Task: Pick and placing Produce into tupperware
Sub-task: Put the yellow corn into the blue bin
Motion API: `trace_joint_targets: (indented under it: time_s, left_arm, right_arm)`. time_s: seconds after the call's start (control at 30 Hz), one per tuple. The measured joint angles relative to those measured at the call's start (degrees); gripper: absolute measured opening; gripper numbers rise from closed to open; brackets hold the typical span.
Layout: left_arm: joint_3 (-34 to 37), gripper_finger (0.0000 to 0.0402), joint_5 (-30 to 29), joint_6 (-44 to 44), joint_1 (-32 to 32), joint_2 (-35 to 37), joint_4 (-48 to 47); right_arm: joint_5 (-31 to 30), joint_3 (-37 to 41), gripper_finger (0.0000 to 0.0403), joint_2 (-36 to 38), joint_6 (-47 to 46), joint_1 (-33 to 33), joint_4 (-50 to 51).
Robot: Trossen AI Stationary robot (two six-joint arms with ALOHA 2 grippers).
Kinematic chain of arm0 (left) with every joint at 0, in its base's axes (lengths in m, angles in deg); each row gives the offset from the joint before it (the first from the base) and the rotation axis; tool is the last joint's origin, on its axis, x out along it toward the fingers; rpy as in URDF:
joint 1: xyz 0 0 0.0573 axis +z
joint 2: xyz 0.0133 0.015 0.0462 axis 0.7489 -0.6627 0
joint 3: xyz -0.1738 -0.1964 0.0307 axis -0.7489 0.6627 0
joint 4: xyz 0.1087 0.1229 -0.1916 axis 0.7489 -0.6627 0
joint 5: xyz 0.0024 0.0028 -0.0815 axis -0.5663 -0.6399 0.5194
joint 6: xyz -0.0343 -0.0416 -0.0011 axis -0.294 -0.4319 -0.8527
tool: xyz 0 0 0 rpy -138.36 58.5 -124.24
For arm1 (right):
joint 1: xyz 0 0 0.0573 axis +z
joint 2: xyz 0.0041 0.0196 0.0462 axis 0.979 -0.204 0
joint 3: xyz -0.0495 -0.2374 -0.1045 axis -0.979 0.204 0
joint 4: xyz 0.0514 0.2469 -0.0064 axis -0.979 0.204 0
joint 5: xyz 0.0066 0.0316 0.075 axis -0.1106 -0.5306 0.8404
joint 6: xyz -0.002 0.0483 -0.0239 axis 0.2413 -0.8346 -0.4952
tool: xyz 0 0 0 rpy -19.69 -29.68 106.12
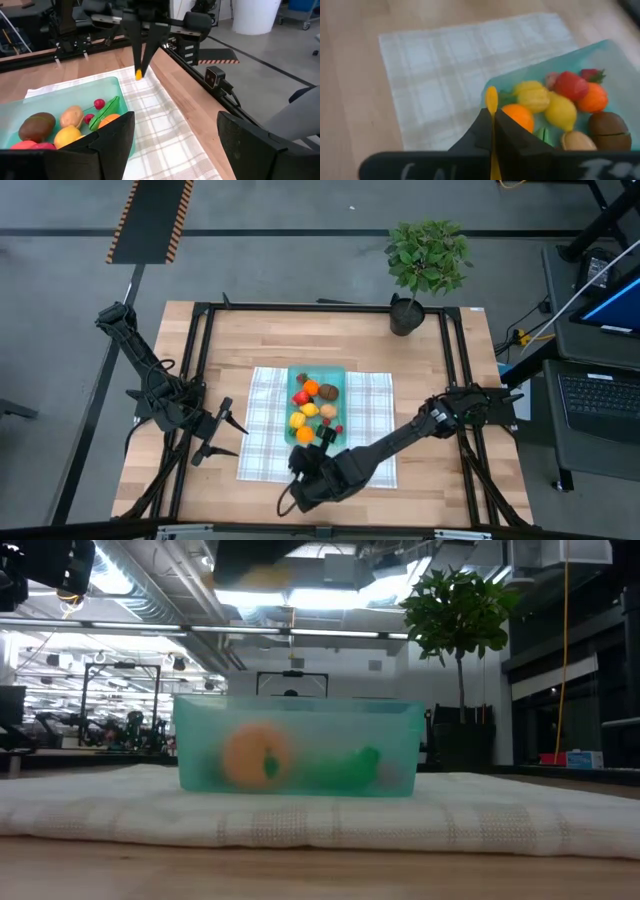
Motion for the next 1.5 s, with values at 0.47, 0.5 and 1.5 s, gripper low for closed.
trace_joint_targets:
  time_s: [0.47,0.5,1.5]
  left_arm:
    - [0.0,0.0273,0.01,0.42,-0.02,0.0,0.0]
    - [-0.01,0.0273,0.0,0.42,-0.02,0.0,0.0]
    - [0.0,0.0273,-0.08,0.02,-0.02,0.0,0.04]
  right_arm:
    - [-6.98,4.8,0.0007,-2.6,4.43,5.6,-30.55]
    - [-6.71,7.2,0.0007,-2.6,5.03,5.6,-35.33]
    - [-3.08,75.27,0.0007,25.35,34.69,3.73,-114.7]
